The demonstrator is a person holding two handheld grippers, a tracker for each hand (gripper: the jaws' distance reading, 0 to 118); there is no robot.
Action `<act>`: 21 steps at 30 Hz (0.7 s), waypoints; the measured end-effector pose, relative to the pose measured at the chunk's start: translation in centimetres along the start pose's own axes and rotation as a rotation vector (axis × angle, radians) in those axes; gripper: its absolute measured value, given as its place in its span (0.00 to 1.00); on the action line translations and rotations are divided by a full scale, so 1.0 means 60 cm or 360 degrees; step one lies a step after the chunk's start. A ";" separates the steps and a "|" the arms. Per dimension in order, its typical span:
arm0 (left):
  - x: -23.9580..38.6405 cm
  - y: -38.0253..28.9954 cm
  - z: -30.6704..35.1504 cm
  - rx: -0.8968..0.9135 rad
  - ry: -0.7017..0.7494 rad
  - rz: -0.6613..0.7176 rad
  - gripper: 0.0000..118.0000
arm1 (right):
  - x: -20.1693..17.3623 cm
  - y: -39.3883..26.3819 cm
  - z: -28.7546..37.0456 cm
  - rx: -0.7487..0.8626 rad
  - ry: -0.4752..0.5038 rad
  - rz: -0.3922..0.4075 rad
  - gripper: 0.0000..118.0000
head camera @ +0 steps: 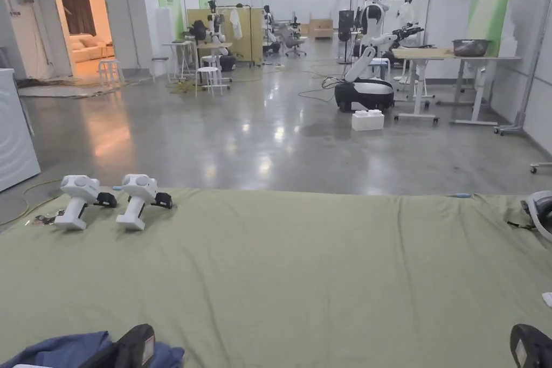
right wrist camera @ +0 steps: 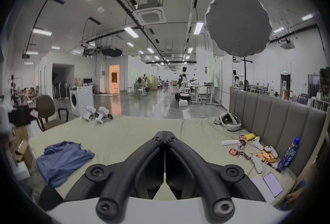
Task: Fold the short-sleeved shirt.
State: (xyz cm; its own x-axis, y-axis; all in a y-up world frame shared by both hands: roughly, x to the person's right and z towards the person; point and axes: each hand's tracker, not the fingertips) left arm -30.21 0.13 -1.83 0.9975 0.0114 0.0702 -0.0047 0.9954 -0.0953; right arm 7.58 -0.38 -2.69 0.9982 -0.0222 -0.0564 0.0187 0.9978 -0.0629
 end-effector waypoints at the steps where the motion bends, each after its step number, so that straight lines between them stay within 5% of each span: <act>1: 0.015 0.014 0.009 0.0006 -0.0065 -0.0001 0.01 | -0.011 0.006 0.001 0.0003 0.0006 -0.0007 0.02; 21: -0.029 0.014 0.010 -0.0084 -0.0025 0.0106 0.01 | 0.001 -0.008 0.003 -0.0067 0.0074 -0.0082 0.02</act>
State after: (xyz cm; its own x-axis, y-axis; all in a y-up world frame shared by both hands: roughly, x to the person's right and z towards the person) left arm -32.02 0.98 -1.45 0.9938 0.0795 0.0773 -0.0670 0.9860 -0.1524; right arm 7.66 -0.84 -2.51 0.9922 -0.0773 -0.0980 0.0665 0.9918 -0.1088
